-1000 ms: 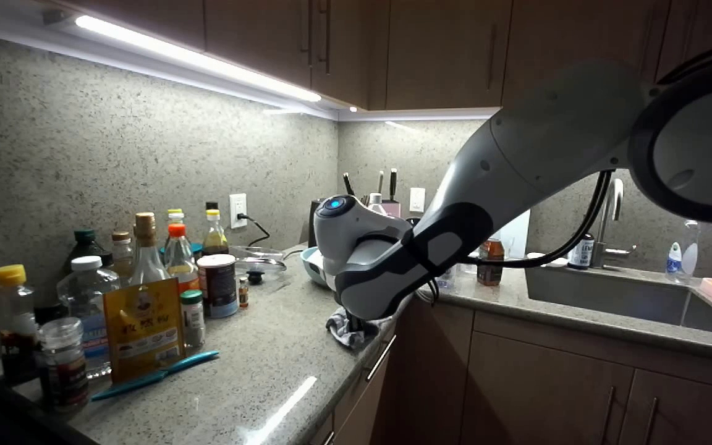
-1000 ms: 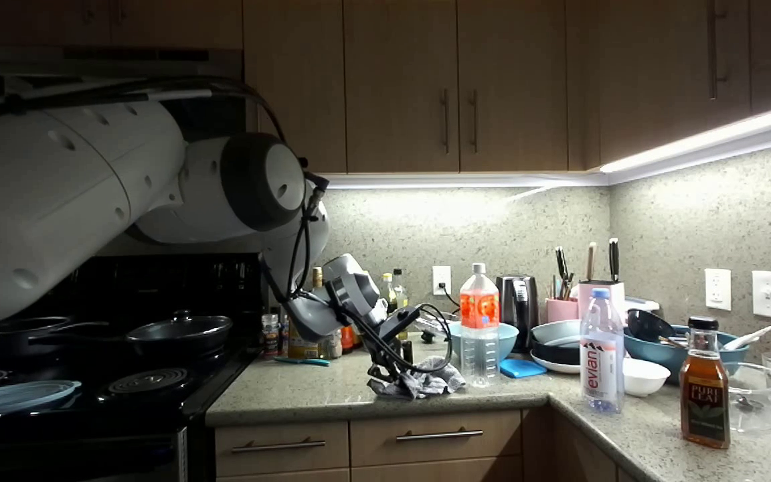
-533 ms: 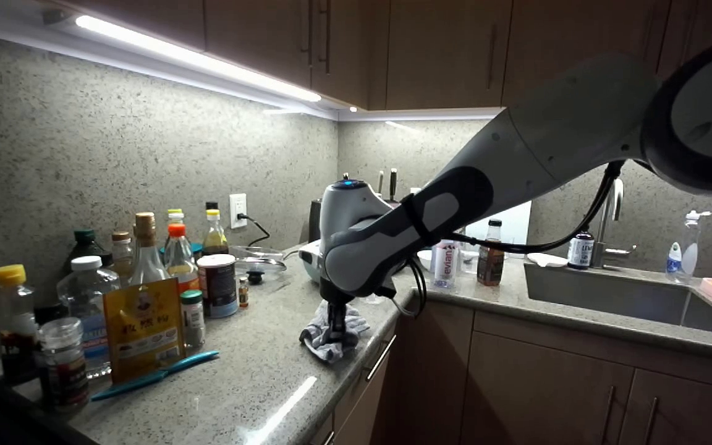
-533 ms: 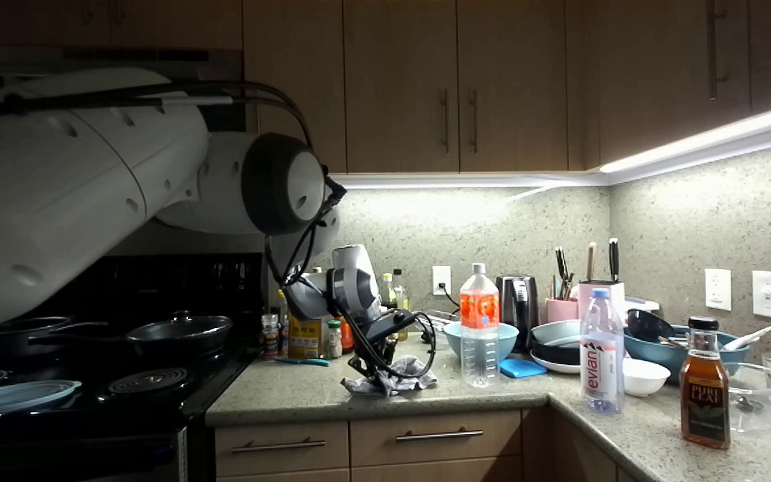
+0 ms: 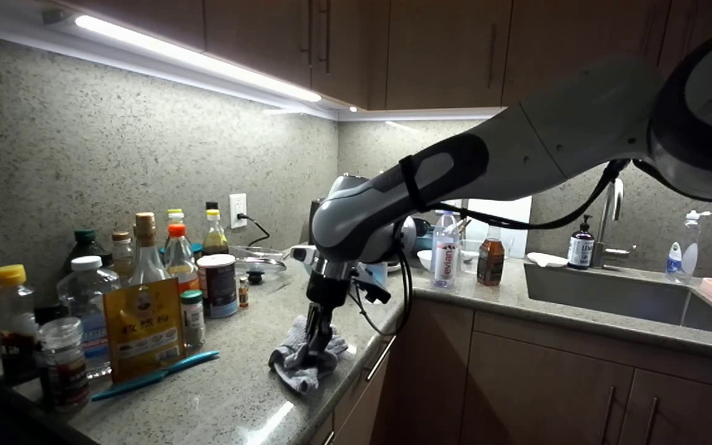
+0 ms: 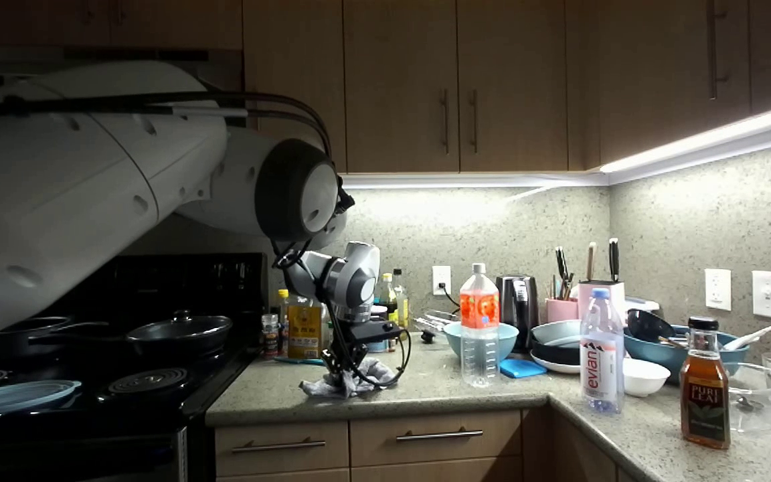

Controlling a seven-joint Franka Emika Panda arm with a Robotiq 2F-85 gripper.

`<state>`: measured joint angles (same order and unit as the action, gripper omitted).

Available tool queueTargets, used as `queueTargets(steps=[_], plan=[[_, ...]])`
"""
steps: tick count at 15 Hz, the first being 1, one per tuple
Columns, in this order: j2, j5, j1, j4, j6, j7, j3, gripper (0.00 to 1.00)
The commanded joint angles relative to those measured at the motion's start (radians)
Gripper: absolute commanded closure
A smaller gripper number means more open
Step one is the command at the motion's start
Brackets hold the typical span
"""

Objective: Use the towel to wipe the left side of the countertop

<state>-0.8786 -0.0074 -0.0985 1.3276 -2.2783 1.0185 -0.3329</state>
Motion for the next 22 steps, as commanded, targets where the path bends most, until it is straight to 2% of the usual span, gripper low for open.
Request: queueTargets(steps=[1,4,5,6,8,9,12,22], plan=[[-0.007,0.139,-0.035,-0.016,0.114,0.145,-0.067,0.97],[-0.021,0.236,-0.031,-0.055,0.274,0.204,-0.072,0.97],[-0.024,0.252,-0.022,-0.073,0.350,0.205,-0.061,0.64],[-0.023,0.259,-0.010,-0.085,0.405,0.194,-0.042,0.64],[-0.020,0.280,-0.001,-0.108,0.470,0.177,-0.023,0.52],[-0.010,0.272,0.017,-0.082,0.419,0.174,-0.004,0.70],[-0.010,0.280,0.018,-0.098,0.451,0.173,0.003,0.52],[-0.012,0.280,0.020,-0.098,0.452,0.173,0.004,0.52]])
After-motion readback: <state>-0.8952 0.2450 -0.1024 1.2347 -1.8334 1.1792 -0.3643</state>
